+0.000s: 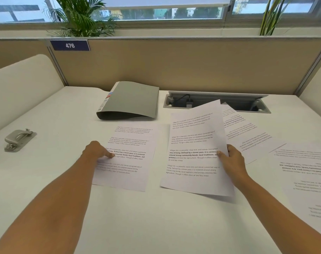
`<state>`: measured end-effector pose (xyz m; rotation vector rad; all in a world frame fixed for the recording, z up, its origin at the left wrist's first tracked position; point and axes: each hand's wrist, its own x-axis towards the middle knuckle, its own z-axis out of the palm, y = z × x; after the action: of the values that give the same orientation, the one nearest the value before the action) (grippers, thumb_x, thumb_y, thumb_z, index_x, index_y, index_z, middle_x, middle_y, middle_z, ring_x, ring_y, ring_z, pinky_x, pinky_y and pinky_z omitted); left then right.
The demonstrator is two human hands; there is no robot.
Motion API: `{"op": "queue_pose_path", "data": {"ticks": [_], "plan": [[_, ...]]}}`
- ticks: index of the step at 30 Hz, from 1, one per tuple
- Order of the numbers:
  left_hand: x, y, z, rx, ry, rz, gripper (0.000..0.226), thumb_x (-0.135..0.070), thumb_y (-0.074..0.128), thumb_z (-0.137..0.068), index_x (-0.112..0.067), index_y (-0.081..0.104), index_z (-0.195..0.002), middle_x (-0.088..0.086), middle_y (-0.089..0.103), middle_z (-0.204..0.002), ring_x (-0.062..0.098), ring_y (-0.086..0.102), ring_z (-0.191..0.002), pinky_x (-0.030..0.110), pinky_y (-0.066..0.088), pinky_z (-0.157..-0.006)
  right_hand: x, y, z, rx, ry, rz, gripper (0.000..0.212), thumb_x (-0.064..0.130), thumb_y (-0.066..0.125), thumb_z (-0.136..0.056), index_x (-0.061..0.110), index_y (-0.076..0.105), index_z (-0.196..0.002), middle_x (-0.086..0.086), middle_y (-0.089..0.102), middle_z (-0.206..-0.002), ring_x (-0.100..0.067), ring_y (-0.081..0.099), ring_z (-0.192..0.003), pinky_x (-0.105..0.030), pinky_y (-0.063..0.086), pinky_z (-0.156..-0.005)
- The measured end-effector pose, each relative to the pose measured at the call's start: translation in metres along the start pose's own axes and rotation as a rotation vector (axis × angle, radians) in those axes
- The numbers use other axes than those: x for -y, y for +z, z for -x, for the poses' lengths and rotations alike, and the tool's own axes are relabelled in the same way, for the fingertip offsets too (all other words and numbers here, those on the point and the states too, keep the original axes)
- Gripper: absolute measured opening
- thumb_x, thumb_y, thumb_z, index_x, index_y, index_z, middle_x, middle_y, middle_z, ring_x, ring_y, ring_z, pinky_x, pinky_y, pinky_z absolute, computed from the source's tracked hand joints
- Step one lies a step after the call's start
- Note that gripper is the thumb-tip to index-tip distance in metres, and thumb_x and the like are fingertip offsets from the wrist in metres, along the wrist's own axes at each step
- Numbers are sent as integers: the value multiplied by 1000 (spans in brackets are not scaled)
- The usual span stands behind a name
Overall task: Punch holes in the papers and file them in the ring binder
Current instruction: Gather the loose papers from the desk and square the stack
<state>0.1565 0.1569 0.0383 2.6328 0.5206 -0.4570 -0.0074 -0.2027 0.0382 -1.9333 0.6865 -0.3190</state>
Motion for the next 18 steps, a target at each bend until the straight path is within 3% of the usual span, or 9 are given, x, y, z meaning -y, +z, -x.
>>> {"op": "queue_pose_path", "data": {"ticks": [11,15,18], "plan": [[6,5,3,55,-62,101,87,-27,86,-61,7,41,-127,20,48,-133,37,42,-127,42,36,-106,2,-3,3,-4,-3,1,29,13,49,-94,6,53,-122,-13,60,-120,-32,56,-109,-40,45,-92],[10,9,7,-12,-62,143,77,-27,88,-57,6,48,-114,22,57,-119,38,52,-115,41,44,-97,1,-4,4,0,4,-1,29,14,50,-93,6,53,-122,-13,60,-122,-33,56,-110,-42,46,-95],[10,9,14,-57,-70,133,65,-28,87,-59,3,49,-101,21,61,-111,37,57,-107,37,43,-81,1,-4,5,5,6,5,33,15,49,-94,6,52,-125,-13,59,-124,-33,55,-112,-43,46,-96]]}}
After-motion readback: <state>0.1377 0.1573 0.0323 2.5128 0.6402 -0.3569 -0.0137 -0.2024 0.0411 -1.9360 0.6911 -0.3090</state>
